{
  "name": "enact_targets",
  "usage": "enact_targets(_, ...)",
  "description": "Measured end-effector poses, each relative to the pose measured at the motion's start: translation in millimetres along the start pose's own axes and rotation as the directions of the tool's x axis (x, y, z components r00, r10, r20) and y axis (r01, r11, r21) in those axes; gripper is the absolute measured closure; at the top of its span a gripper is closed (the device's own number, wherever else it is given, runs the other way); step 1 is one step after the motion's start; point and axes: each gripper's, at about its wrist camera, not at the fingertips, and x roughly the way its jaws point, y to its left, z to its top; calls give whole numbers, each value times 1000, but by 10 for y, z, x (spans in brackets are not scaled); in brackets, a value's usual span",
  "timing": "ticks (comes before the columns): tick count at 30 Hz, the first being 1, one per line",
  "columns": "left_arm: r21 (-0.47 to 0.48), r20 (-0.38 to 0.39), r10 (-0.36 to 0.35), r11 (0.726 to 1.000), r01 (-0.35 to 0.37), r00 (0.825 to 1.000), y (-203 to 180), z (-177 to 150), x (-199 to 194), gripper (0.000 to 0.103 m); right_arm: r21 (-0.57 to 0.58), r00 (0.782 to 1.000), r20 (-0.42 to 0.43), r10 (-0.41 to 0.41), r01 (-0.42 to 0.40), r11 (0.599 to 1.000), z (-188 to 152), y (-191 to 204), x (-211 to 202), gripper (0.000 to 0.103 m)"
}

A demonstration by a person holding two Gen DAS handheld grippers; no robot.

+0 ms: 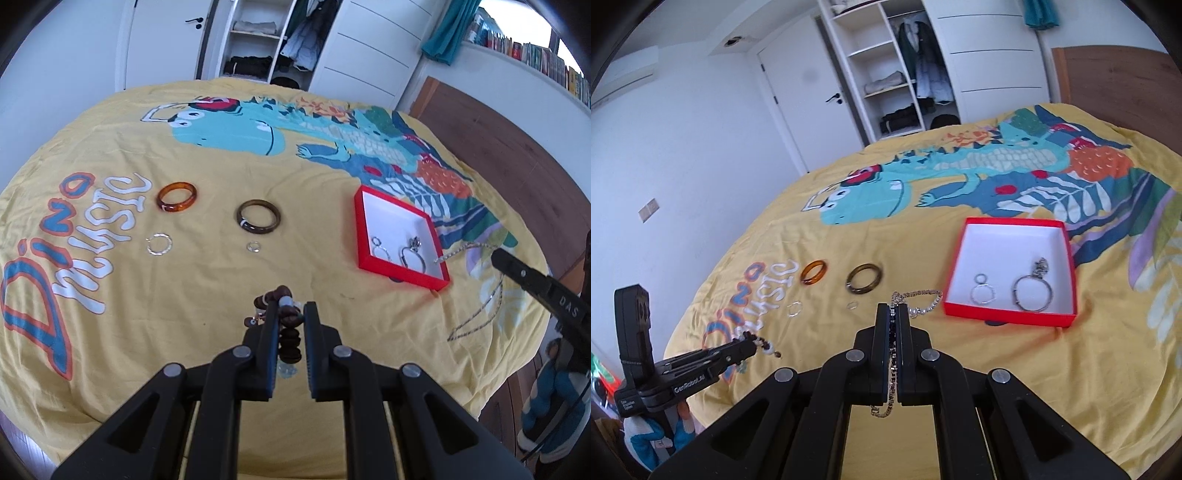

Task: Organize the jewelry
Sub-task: 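Carry the bracelet and necklace in both tools over the red box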

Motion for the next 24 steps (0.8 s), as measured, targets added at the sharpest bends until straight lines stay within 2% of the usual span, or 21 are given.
enact_targets(8,57,-88,-34,998,39,995,-385,158,573,92,43,997,0,-79,79,996,218,-660,188,100)
enact_targets(19,162,-144,-122,976,145,982,-1287,751,1472,92,51,991,-47,-125,128,990,571,-1337,948,100)
enact_targets(24,194,-167,-111,970,143,980,-1575,1006,1984,91,43,989,-67,-132,135,990,783,-1560,1372,100)
